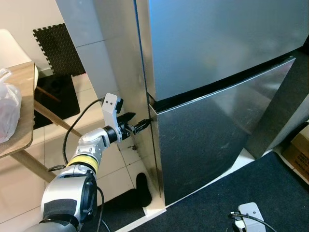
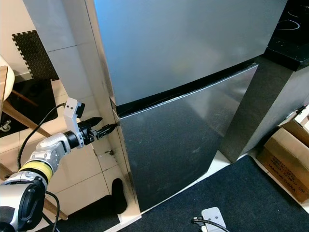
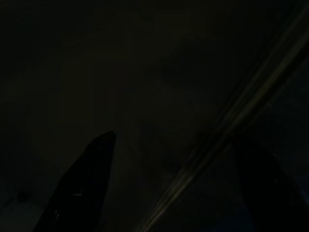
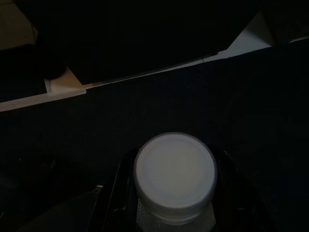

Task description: Restocking fridge

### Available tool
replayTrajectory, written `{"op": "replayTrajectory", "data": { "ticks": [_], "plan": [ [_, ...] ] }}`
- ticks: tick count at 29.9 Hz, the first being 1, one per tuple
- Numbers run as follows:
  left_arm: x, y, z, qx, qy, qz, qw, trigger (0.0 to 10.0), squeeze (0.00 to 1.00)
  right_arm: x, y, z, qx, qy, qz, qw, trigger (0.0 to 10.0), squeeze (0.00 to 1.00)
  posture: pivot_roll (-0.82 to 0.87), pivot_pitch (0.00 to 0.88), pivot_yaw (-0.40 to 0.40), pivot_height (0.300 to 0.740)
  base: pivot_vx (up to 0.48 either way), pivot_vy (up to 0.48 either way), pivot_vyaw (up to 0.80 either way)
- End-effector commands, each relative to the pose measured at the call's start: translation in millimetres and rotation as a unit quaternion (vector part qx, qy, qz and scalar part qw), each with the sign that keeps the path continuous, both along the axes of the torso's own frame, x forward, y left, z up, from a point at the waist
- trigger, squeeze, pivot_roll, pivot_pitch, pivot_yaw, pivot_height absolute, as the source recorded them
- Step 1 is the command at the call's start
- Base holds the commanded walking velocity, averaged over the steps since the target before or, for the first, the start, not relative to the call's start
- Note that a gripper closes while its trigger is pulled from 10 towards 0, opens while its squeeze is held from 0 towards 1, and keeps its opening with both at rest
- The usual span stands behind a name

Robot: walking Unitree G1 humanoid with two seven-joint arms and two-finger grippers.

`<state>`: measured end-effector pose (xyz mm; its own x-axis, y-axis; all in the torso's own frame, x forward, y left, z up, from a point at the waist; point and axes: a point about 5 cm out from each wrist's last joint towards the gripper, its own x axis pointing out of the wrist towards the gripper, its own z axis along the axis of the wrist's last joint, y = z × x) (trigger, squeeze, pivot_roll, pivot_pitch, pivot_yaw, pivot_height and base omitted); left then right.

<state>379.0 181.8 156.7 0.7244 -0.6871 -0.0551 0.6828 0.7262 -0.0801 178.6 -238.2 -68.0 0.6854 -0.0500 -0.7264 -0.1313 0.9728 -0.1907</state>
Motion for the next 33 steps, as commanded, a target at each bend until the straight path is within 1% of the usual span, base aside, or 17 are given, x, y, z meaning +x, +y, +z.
{"op": "replayTrajectory", "data": {
  "ticks": [1,2,3,4,6,7,8,11,13,14,16,18,24,25,29,32,33],
  "plan": [
    [-3.6,-5.2,-9,0.019,0.009,-0.019,1.0,10.0,1.0,-1.1,2.5,-1,0.001,0.001,0.001,1.0,10.0,0.0,-0.12,0.087,0.055,0.726,0.0,0.0,0.0],
    [-2.0,-1.6,-8,0.034,-0.001,0.008,0.999,10.0,0.22,-0.2,2.8,-1,0.001,0.0,0.002,1.0,10.0,0.0,-0.12,0.085,0.054,0.726,0.0,0.0,0.0],
    [-2.0,-1.6,-8,0.034,-0.001,0.008,0.999,10.0,0.22,-0.2,2.8,-1,0.001,0.0,0.002,1.0,10.0,0.0,-0.12,0.085,0.054,0.726,0.0,0.0,0.0],
    [-0.1,2.8,-6,0.042,-0.012,0.036,0.998,10.0,0.0,0.5,3.3,-1,0.001,0.0,0.003,1.0,10.0,0.0,-0.12,0.083,0.055,0.726,0.0,0.0,0.0],
    [0.8,7.9,-4,0.046,-0.018,0.054,0.997,10.0,0.0,1.0,3.7,-1,0.002,-0.001,0.003,1.0,10.0,0.0,-0.12,0.082,0.058,0.726,0.0,0.0,0.0],
    [1.6,13.1,-2,0.056,-0.021,0.07,0.996,10.0,0.0,1.2,4.0,-1,0.002,-0.001,0.002,1.0,10.0,0.0,-0.12,0.082,0.059,0.726,0.0,0.0,0.0],
    [2.5,20.0,-1,0.085,-0.026,0.095,0.992,10.0,0.0,1.2,4.1,-1,0.002,-0.001,0.002,1.0,10.0,0.0,-0.12,0.081,0.059,0.726,0.0,0.0,0.0],
    [2.9,26.1,0,0.101,-0.026,0.11,0.988,10.0,0.0,0.9,3.8,-1,0.002,-0.001,0.002,1.0,10.0,0.0,-0.12,0.081,0.059,0.726,0.0,0.0,0.0],
    [4.6,41.2,4,0.13,-0.029,0.161,0.978,10.0,0.0,0.2,3.5,-1,0.002,0.0,0.001,1.0,10.0,0.0,-0.12,0.082,0.062,0.726,0.0,0.0,0.0],
    [4.6,41.2,4,0.13,-0.029,0.161,0.978,10.0,0.0,0.2,3.5,-1,0.002,0.0,0.001,1.0,10.0,0.0,-0.12,0.082,0.062,0.726,0.0,0.0,0.0],
    [6.2,57.0,11,0.141,-0.032,0.221,0.965,10.0,0.0,-0.1,3.7,-1,0.002,0.0,0.001,1.0,10.0,0.0,-0.12,0.082,0.063,0.726,0.0,0.0,0.0],
    [5.5,63.9,14,0.132,-0.031,0.233,0.963,10.0,0.0,0.0,4.0,-1,0.003,0.0,0.0,1.0,10.0,0.0,-0.12,0.082,0.064,0.726,0.0,0.0,0.0],
    [-0.1,62.4,7,0.115,-0.023,0.182,0.976,10.0,0.0,-0.3,4.8,-2,0.004,0.0,0.001,1.0,10.0,0.0,-0.11,0.084,0.061,0.726,0.0,0.0,0.0],
    [-4.4,59.4,1,0.105,-0.017,0.145,0.984,10.0,0.0,-0.2,5.1,-2,0.005,0.001,0.002,1.0,10.0,0.0,-0.11,0.085,0.06,0.726,0.0,0.0,0.0],
    [-5.9,58.3,-1,0.103,-0.013,0.133,0.986,10.0,0.0,-0.2,5.2,-2,0.005,0.001,0.002,1.0,10.0,0.0,-0.11,0.085,0.06,0.726,0.0,0.0,0.0],
    [-14.8,53.6,-15,0.107,0.03,0.053,0.992,10.0,0.0,0.9,6.2,-1,0.005,0.0,0.004,1.0,10.0,0.0,-0.12,0.085,0.063,0.726,0.0,0.0,0.0],
    [-14.8,53.6,-15,0.107,0.03,0.053,0.992,10.0,0.0,0.9,6.2,-1,0.005,0.0,0.004,1.0,10.0,0.0,-0.12,0.085,0.063,0.726,0.0,0.0,0.0]
  ]
}}
